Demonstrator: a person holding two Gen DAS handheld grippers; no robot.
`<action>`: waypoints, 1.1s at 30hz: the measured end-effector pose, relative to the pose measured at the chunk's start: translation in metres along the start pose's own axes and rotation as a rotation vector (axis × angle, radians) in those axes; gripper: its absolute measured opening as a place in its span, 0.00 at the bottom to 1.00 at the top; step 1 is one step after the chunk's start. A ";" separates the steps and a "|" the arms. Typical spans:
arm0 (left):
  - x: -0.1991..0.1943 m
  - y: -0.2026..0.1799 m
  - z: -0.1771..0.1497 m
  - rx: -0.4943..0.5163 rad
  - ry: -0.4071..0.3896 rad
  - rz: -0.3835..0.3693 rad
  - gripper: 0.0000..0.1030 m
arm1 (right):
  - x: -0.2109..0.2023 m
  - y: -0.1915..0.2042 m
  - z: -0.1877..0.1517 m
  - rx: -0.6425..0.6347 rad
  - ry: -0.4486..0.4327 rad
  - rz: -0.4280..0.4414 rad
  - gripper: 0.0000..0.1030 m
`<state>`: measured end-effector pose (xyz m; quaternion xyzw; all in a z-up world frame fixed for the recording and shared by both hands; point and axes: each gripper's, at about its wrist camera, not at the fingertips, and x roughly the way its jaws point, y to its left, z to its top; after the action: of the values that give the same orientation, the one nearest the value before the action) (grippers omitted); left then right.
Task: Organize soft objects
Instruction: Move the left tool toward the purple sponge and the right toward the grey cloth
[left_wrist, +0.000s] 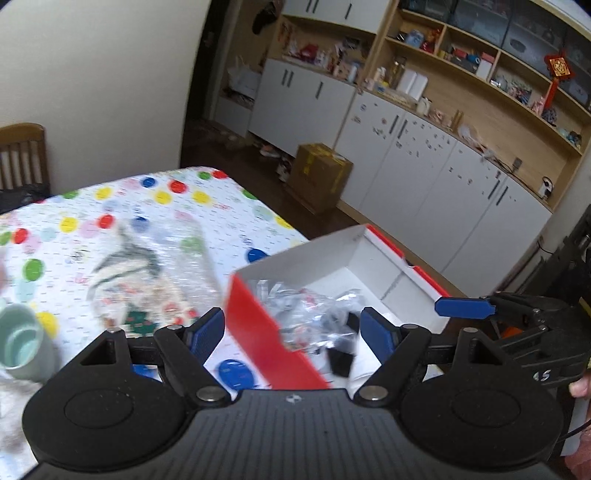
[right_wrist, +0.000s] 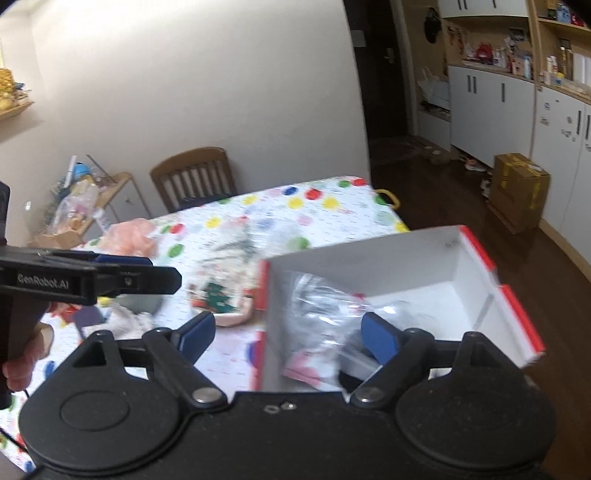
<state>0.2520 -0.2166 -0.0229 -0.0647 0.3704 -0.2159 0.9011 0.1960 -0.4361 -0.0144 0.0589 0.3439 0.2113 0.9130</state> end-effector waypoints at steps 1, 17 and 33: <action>-0.008 0.006 -0.002 0.001 -0.008 0.007 0.78 | 0.000 0.007 0.001 0.004 -0.003 0.013 0.84; -0.111 0.113 -0.045 -0.086 -0.080 0.138 0.94 | 0.034 0.134 -0.002 -0.062 0.013 0.120 0.95; -0.169 0.236 -0.101 -0.250 -0.148 0.346 0.99 | 0.114 0.228 -0.027 -0.164 0.099 0.144 0.98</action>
<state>0.1560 0.0739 -0.0526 -0.1271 0.3328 -0.0050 0.9344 0.1770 -0.1828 -0.0460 -0.0019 0.3650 0.3065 0.8791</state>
